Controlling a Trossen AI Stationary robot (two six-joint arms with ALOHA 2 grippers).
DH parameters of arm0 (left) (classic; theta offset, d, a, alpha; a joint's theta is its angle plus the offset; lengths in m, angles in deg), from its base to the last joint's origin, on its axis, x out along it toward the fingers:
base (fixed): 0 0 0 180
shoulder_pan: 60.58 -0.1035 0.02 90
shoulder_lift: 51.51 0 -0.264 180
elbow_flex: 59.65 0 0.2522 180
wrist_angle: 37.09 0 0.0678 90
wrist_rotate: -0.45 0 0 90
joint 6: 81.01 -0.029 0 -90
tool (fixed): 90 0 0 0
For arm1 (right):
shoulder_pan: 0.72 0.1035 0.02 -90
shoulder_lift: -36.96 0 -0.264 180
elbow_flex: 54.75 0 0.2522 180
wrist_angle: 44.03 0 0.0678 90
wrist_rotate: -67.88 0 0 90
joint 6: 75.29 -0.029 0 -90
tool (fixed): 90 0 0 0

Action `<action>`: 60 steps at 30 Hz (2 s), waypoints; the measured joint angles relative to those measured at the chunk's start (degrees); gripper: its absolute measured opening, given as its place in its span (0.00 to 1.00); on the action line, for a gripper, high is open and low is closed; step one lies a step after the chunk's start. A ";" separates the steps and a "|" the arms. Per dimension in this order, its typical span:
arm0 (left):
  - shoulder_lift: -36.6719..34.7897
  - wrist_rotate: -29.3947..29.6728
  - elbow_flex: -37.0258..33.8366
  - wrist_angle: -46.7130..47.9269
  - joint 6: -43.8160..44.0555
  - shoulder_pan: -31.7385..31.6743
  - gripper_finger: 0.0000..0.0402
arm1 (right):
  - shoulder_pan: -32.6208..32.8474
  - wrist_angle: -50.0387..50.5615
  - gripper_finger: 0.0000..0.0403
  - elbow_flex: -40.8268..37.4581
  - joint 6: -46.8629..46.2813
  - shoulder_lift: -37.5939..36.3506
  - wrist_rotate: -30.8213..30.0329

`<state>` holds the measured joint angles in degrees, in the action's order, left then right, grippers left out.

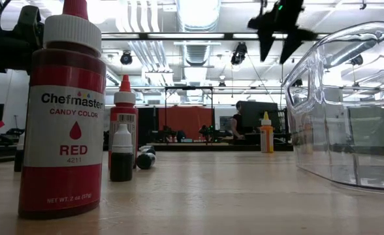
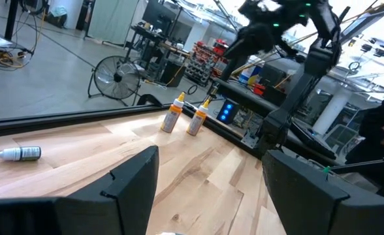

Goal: Pick & Place food coloring
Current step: Put the top yellow food color into the transparent bin

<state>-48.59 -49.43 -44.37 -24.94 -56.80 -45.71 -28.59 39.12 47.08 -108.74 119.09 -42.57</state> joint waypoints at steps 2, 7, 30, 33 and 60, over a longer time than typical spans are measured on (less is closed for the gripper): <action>0.01 0.00 0.01 0.02 0.01 -0.02 0.61 | -2.39 -1.07 0.81 0.33 0.78 2.71 1.14; 0.02 -0.02 0.00 0.02 0.02 0.00 0.61 | -6.99 -4.87 0.81 0.42 1.97 7.84 3.14; 0.01 -0.02 0.02 0.02 0.00 -0.01 0.61 | -12.13 -20.98 0.80 -12.69 -0.90 16.24 12.14; 0.01 -0.02 0.00 0.02 0.01 -0.01 0.61 | -12.16 -23.50 0.80 -14.51 -0.79 16.48 12.15; 0.00 0.00 0.02 0.02 0.00 0.00 0.61 | -13.47 -24.54 0.55 -16.40 0.17 20.81 11.91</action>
<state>-48.59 -49.43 -44.35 -24.92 -56.80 -45.71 -42.06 14.58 30.68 -108.56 139.89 -30.66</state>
